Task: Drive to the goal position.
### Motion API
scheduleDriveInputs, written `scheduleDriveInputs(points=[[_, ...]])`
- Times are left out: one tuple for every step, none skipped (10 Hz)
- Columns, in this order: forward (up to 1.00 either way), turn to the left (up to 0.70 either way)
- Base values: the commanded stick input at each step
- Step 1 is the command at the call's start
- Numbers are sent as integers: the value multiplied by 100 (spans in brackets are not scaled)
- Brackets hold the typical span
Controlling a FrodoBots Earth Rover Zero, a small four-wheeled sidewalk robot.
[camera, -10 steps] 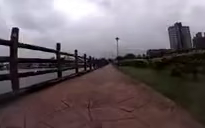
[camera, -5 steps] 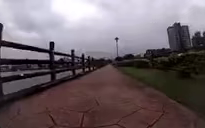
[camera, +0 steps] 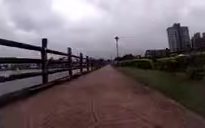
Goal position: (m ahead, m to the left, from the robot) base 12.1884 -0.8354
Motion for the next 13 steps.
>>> scheduleDriveInputs(points=[[100,0],[100,0],[100,0],[100,0],[100,0],[100,0],[100,0],[100,0],[100,0],[100,0],[100,0],[100,0],[100,0]])
